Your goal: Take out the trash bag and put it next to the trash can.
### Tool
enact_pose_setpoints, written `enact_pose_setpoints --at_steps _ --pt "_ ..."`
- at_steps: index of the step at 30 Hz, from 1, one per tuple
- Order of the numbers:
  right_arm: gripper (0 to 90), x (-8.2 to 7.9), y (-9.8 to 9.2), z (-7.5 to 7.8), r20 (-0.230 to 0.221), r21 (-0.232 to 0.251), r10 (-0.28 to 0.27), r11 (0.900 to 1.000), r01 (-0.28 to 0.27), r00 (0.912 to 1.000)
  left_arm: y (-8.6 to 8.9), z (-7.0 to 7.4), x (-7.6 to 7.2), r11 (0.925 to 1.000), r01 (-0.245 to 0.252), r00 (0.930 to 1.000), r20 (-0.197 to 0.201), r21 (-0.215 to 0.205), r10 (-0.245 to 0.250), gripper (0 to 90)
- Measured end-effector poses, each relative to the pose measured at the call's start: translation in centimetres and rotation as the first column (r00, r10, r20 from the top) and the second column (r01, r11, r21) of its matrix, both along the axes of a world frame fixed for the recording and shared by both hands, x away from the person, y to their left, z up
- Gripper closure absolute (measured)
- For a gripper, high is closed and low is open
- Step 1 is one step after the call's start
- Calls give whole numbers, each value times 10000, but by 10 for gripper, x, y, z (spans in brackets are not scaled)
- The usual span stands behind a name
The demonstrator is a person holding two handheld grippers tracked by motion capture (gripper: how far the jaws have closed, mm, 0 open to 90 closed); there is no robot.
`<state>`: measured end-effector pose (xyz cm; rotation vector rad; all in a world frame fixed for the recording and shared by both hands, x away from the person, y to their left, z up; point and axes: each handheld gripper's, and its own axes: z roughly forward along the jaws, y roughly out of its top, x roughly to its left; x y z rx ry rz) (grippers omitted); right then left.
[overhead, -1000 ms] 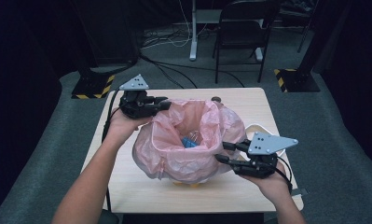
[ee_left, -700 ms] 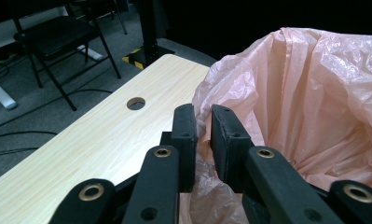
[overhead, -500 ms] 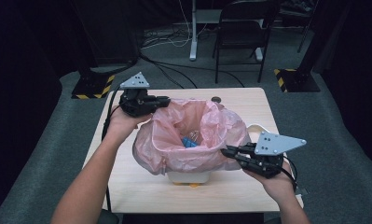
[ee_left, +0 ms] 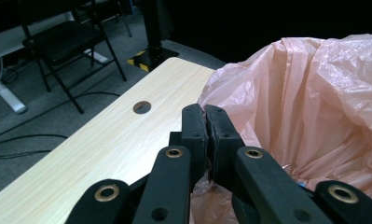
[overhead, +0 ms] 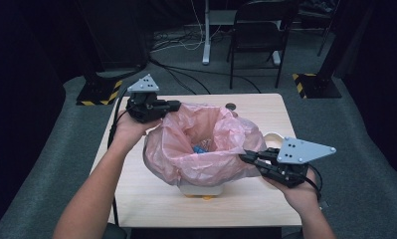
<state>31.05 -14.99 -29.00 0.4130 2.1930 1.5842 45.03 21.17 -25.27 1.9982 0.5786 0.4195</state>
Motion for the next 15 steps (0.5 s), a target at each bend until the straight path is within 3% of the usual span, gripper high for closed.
enact_pose_setpoints --at_steps 15 --pt "883 4 3 16 449 0 -40 10000 40 9990 -2 14 -13 9982 472 9986 253 -364 -462 874"
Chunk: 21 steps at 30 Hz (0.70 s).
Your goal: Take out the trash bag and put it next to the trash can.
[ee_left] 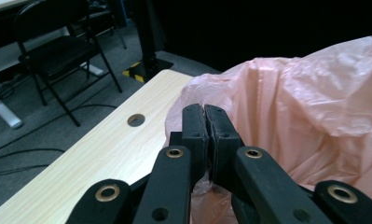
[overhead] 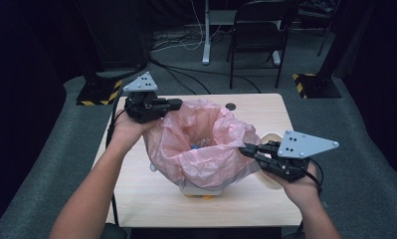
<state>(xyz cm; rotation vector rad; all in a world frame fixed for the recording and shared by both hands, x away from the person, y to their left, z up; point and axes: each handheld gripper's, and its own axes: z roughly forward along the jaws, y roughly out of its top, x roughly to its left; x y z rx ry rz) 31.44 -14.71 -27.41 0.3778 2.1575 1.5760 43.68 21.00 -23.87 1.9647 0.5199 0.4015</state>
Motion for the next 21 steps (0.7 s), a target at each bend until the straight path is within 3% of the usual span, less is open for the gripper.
enact_pose_setpoints --at_steps 9,21 --pt "883 3 5 8 139 -103 74 9999 -72 9999 4 5 -8 9981 421 9990 -146 -445 -428 877" --pt "884 12 14 15 151 -99 257 9996 -255 9996 3 10 -22 9937 925 9957 -16 -633 -927 879"
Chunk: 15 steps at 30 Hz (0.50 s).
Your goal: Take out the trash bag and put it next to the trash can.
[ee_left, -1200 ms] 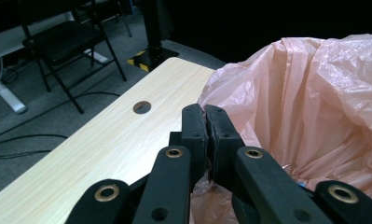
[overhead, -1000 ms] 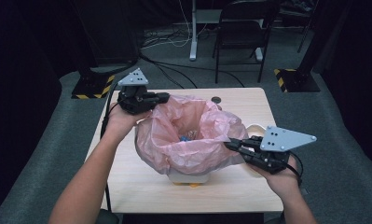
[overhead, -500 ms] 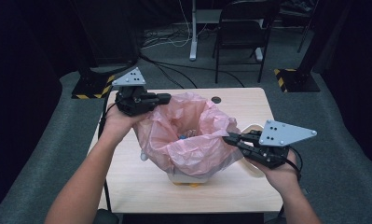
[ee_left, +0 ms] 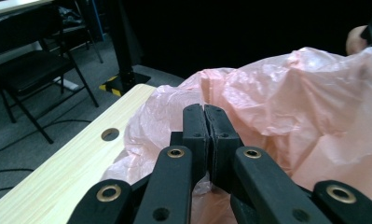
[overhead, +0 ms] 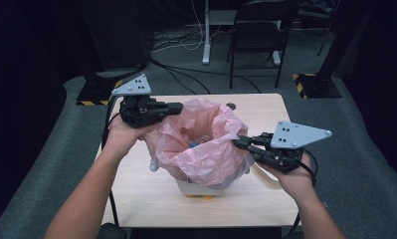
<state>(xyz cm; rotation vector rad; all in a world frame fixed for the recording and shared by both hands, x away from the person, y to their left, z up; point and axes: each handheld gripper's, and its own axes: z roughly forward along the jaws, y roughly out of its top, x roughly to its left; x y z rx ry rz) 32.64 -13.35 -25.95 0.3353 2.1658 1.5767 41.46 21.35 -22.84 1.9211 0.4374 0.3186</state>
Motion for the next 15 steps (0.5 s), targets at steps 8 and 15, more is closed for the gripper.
enact_pose_setpoints --at_steps 8,15 --pt "884 6 8 6 55 -63 108 9999 -108 9999 2 2 -6 9997 201 9998 43 -146 -201 882" --pt "884 13 16 11 109 -113 202 9997 -201 9997 3 4 -9 9987 377 9993 -25 -355 -378 884"
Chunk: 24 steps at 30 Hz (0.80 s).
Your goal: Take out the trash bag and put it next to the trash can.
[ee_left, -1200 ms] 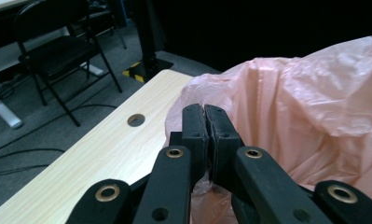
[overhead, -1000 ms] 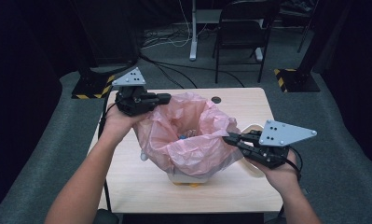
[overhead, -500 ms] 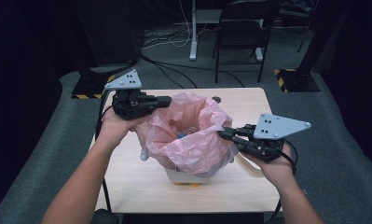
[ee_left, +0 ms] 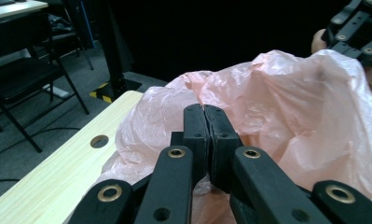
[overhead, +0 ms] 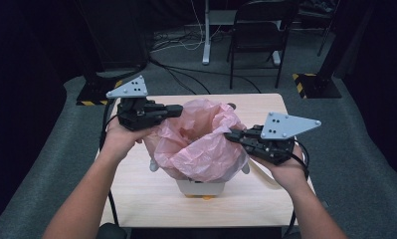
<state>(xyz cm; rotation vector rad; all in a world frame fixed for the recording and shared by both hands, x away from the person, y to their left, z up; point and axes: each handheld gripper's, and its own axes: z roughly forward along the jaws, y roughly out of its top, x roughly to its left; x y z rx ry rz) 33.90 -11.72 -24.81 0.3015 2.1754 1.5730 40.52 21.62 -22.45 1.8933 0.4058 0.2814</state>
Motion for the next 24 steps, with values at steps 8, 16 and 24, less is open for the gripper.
enact_pose_setpoints --at_steps 8,16,24 --pt "884 7 8 4 -25 -55 99 9999 -99 9999 1 1 -3 9997 181 9998 -8 -180 -181 885" --pt "885 18 16 4 -254 -58 221 9997 -223 9994 0 0 -7 9987 391 9992 -66 -335 -393 886" --pt "884 27 25 2 -415 -225 287 9993 -296 9987 0 -4 -9 9972 555 9983 -140 -505 -563 886"
